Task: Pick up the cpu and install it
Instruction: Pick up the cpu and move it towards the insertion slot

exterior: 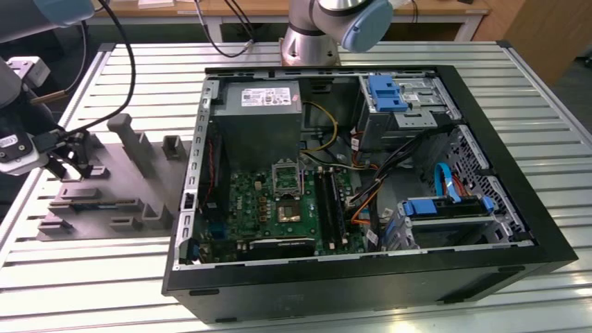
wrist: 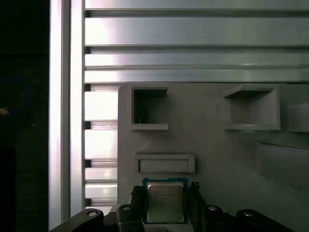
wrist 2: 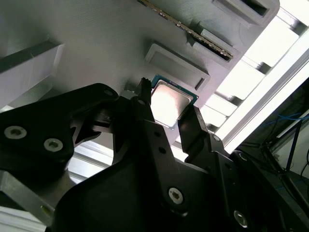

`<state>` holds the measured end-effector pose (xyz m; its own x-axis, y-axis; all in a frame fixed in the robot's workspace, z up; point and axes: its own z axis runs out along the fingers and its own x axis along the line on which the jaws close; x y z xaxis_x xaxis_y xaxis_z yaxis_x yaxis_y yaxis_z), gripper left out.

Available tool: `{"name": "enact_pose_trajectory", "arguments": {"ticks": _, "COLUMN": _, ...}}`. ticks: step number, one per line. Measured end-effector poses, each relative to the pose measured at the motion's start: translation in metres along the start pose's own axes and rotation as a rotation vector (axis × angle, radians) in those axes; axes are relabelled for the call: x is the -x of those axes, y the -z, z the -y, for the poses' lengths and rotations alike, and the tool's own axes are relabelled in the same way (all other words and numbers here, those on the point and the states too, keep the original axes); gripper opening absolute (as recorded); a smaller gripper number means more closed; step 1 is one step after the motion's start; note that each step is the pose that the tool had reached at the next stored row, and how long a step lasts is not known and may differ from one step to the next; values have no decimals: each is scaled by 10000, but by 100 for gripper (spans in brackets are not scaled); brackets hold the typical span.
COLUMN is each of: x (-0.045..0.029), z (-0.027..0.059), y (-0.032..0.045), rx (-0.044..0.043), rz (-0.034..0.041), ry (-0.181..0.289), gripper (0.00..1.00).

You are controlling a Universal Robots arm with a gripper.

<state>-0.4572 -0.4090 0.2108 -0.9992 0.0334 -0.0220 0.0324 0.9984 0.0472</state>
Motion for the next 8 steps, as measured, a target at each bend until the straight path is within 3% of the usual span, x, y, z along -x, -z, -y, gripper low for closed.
{"name": "enact_pose_trajectory", "arguments": {"ticks": 8, "x": 0, "z": 0, "y": 12, "rx": 0, "rz": 0, "ry": 0, "gripper": 47}}
